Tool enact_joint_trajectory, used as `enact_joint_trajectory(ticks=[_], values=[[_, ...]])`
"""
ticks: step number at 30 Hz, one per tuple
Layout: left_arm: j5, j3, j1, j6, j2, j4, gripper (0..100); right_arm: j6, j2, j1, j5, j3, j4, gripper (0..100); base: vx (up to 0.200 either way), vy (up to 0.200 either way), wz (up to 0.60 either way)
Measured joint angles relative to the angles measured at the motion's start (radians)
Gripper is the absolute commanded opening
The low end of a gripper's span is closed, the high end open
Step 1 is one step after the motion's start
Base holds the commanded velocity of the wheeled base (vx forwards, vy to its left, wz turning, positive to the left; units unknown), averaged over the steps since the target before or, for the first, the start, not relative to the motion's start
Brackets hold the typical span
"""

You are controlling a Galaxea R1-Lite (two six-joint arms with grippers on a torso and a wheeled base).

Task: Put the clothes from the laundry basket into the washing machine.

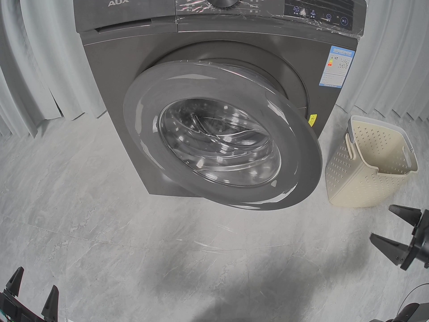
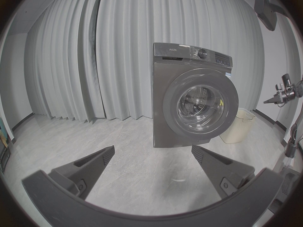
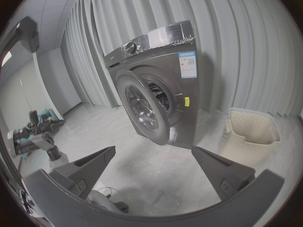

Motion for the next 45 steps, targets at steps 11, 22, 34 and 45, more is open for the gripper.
enact_joint_trajectory(ticks=[11,22,34,45], values=[[0.000,0.000,-0.001,-0.004,0.001,0.000,100,0.122,0.502,0.182,-0.139,-0.062,-0.503,100,0.000,0.000,0.00],[0.000,0.000,0.000,-0.010,0.001,-0.002,100,0.137,0.752,0.189,-0.260,-0.204,-0.591,100,0.055,0.000,0.00],[0.000,0.000,0.000,-0.009,0.002,-0.002,100,0.085,0.771,0.104,-0.268,-0.167,-0.590,100,0.000,0.000,0.00],[0.000,0.000,0.000,-0.009,0.002,-0.001,100,0.143,0.760,0.300,-0.217,-0.187,-0.633,100,0.145,0.000,0.00]])
